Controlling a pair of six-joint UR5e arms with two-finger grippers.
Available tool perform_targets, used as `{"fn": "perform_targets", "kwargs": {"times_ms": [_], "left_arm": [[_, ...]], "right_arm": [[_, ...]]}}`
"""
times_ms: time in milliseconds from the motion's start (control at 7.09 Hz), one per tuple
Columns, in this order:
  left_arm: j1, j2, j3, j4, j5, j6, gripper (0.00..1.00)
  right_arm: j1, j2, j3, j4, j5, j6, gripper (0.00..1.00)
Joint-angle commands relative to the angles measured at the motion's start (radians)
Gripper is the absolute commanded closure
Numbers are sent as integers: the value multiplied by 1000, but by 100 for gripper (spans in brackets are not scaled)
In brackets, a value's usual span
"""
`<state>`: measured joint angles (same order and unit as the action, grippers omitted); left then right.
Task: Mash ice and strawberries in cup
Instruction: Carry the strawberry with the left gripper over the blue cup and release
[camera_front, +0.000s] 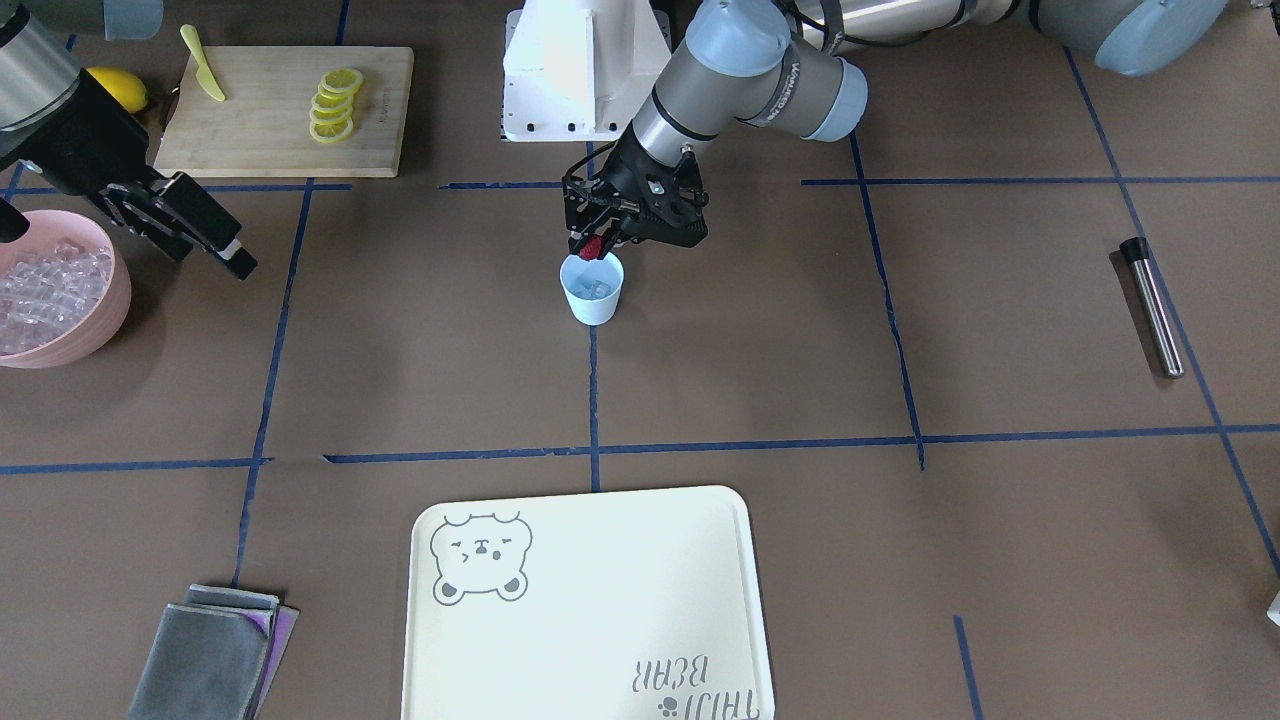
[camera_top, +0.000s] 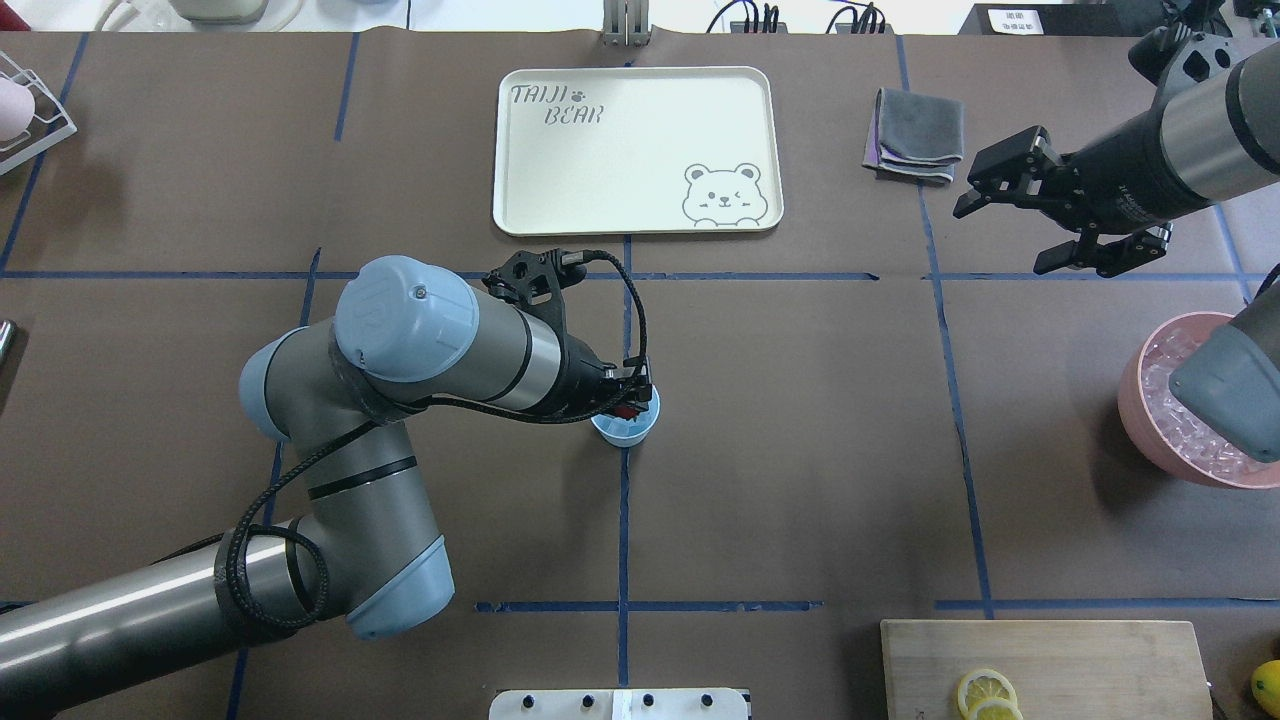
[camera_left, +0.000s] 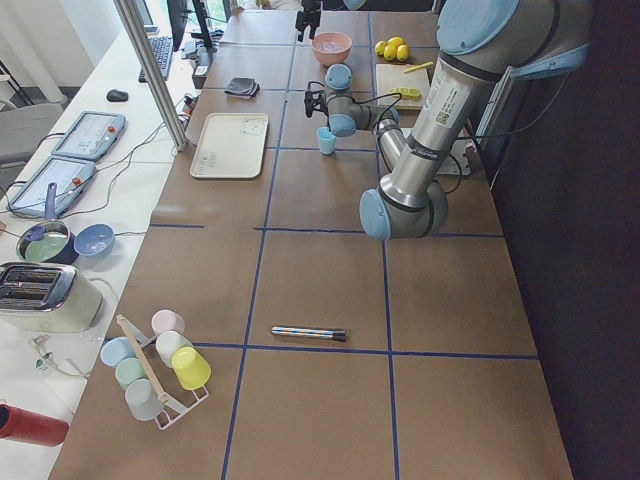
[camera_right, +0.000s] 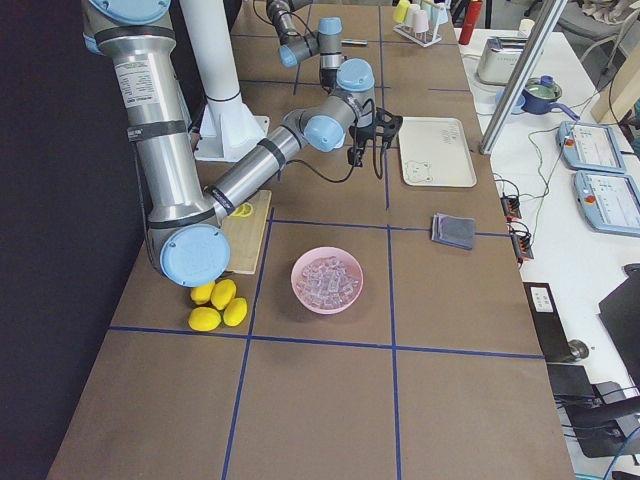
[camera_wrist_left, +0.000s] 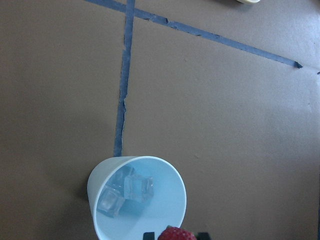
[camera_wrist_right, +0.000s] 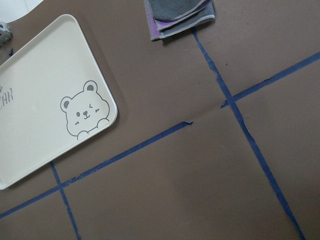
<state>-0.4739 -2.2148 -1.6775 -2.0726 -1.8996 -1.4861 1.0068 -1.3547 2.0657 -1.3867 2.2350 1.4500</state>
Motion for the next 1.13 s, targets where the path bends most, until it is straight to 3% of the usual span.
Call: {"fn": "perform_targets", "kwargs": {"times_ms": [0,141,282,423,846,987], "left_arm": [[0,0,2,-6,23,3,70],[0,4,4,-27,24,4,39],[-2,6,2,-29,24,4,19],[-3,7,2,-30,24,6,9],[-87,84,-43,-32,13,39,7],[-139,131,-71,-27,-72,114,7]], "right_arm": [[-1,0,1,0,0,0,0],[-1,0,1,0,0,0,0],[-1,0,-1,0,0,0,0],[-1,0,-1,0,0,0,0],[6,-26,1,2,1,-37,0],[18,-41,2,2,5,-55,0]]}}
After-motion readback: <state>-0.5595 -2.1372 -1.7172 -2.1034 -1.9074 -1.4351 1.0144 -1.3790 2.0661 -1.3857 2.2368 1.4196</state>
